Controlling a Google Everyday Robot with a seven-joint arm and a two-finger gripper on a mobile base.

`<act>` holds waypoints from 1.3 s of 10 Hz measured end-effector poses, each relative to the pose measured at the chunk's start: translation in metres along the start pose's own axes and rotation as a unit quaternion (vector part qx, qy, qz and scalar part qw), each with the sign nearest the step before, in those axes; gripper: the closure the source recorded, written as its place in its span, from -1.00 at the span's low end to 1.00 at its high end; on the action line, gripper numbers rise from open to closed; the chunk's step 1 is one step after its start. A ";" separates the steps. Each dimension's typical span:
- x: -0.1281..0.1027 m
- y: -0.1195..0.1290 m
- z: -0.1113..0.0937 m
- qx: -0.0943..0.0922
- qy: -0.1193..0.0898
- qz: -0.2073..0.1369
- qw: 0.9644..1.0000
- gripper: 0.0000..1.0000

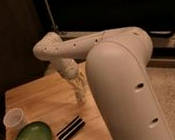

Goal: Stand the bottle upright

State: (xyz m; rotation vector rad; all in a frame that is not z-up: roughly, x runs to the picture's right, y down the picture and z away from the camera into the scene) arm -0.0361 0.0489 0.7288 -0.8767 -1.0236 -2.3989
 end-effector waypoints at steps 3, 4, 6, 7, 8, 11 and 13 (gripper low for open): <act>0.003 -0.009 0.003 0.012 0.001 -0.026 1.000 -0.28; 0.004 -0.011 0.005 0.011 0.000 -0.031 0.999 -0.48; 0.006 -0.016 0.007 0.008 0.000 -0.038 0.999 -0.60; 0.006 -0.017 0.008 0.007 0.001 -0.038 0.999 -0.60; 0.004 -0.016 0.008 0.009 0.007 -0.037 0.999 -0.60; -0.012 -0.002 -0.001 0.041 0.082 -0.014 0.996 -0.60; -0.023 0.008 -0.006 0.062 0.141 0.010 0.988 -0.60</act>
